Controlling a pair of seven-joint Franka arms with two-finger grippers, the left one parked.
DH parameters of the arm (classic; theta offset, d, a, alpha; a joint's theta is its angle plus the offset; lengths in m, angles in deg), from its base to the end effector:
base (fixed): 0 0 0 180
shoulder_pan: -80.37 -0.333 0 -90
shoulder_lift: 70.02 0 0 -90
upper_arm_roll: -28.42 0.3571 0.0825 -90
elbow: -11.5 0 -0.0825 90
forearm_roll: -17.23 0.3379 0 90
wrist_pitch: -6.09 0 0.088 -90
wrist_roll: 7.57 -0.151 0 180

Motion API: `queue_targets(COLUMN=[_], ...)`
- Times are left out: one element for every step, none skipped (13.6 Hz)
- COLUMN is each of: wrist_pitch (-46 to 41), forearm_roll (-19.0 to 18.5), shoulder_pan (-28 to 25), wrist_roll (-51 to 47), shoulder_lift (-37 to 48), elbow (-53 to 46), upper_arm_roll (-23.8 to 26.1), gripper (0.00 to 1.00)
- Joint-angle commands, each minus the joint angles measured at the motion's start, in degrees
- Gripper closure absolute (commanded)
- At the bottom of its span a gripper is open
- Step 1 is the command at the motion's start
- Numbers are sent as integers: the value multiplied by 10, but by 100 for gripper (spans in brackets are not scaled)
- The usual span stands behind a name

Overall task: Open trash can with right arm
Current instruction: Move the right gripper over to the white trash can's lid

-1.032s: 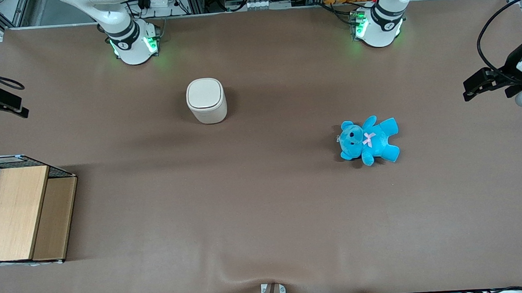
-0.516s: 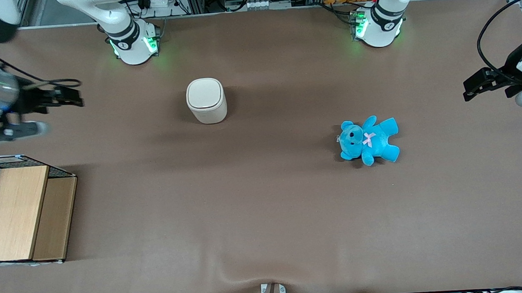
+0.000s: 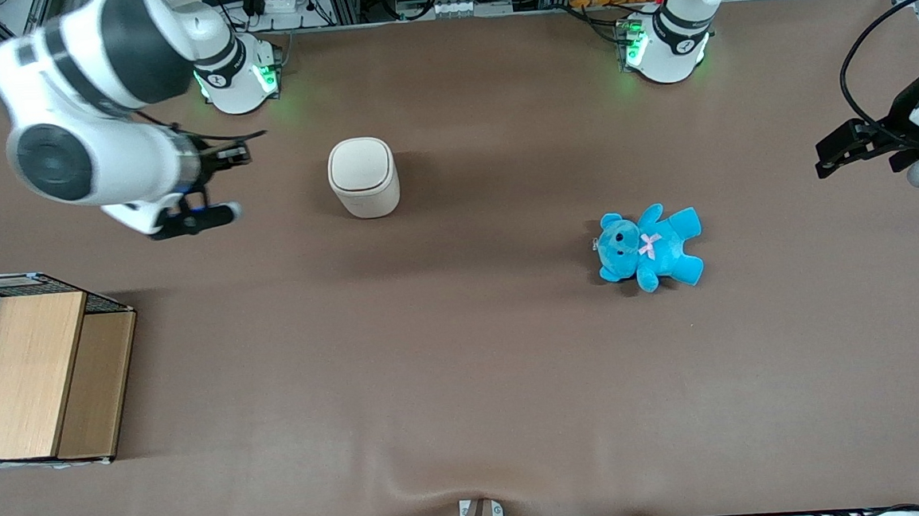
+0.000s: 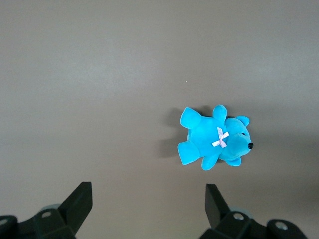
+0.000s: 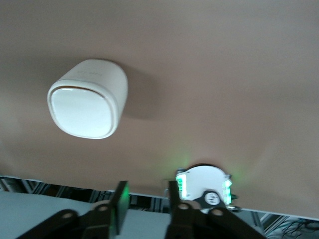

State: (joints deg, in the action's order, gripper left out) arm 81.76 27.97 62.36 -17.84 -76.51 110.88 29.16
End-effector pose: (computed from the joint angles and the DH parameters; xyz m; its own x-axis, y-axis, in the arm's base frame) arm 0.4359 0.1807 0.4936 0.8393 0.1486 -0.5230 0.1197 -0.9888 -0.0889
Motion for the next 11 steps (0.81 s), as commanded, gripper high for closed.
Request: queue_targets(wrist_pitch=[35, 49, 65, 84, 104, 129, 152, 171, 190, 203, 217], forearm_roll=[21, 23, 24, 29, 35, 39, 40, 40, 41, 41, 41], shoulder_pan=[-47, -69, -90, -107, -125, -142, -156, -164, -165, -165, -164], wrist_roll=[-58, -81, -104, -127, -153, -177, -194, -201, -203, -202, -202], shoulder_lift=[12, 12, 12, 12, 12, 12, 12, 11, 10, 8, 2], elbow=[58, 74, 91, 106, 125, 143, 160, 174, 188, 197, 202], upper_arm_roll=[-6, -5, -6, -6, -6, -6, -6, -6, -6, -6, -6], gripper=[100, 100, 100, 100, 100, 100, 100, 100, 100, 100, 100])
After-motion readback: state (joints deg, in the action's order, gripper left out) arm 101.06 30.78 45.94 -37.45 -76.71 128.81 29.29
